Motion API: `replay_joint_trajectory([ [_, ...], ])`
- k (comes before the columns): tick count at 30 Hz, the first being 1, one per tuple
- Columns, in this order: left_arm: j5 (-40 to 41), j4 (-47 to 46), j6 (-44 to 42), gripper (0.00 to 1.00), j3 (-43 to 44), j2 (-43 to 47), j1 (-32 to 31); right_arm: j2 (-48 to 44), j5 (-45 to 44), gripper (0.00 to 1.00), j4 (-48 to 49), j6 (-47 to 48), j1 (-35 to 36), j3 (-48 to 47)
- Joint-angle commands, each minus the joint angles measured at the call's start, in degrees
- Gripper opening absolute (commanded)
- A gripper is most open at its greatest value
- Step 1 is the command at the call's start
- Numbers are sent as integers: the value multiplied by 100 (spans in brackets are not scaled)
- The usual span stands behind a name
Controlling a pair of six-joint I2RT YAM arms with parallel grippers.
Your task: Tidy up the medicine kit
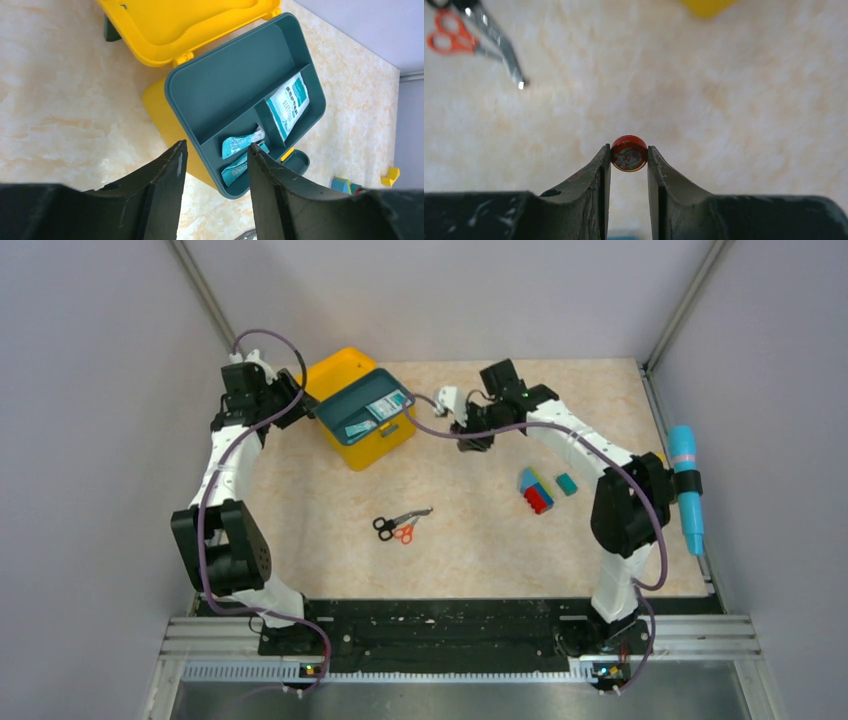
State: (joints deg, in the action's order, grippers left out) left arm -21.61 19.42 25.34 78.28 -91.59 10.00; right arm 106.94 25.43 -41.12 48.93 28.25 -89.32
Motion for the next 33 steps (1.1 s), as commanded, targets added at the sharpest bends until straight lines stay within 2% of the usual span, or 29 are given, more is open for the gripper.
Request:
replay_joint_trajectory([
  [1, -13, -95, -149, 52, -159, 385, 197, 537, 1019, 19, 555, -975, 358, -1486],
  [9, 52, 137, -364, 52, -456, 830, 678, 1827, 1286, 19, 2484, -2626, 921, -3099],
  [16, 47, 367, -475, 52, -722, 1110, 904, 2164, 1060, 22, 5792, -4299, 1090, -2421],
  [19, 10, 426, -463, 52, -752, 1122, 907, 2313, 818, 26, 6552, -4666, 1155, -2204],
  [20, -24, 428, -448, 52, -745, 1117, 907, 2339, 762, 31, 6738, -4706, 1172, -2125],
  [24, -105, 415, -432, 52, -702, 1059, 905, 2357, 706, 60, 6887, -4734, 1183, -1884],
  [25, -127, 400, -426, 52, -717, 1051, 907, 2337, 757, 64, 6860, -4725, 1169, -1857],
  [29, -378, 249, -451, 53, -865, 1057, 903, 2197, 825, 66, 6558, -4823, 1091, -1945],
  [33, -1335, -204, -1082, 53, -1234, 1308, 822, 1752, 1065, 66, 6174, -4851, 912, -1889],
])
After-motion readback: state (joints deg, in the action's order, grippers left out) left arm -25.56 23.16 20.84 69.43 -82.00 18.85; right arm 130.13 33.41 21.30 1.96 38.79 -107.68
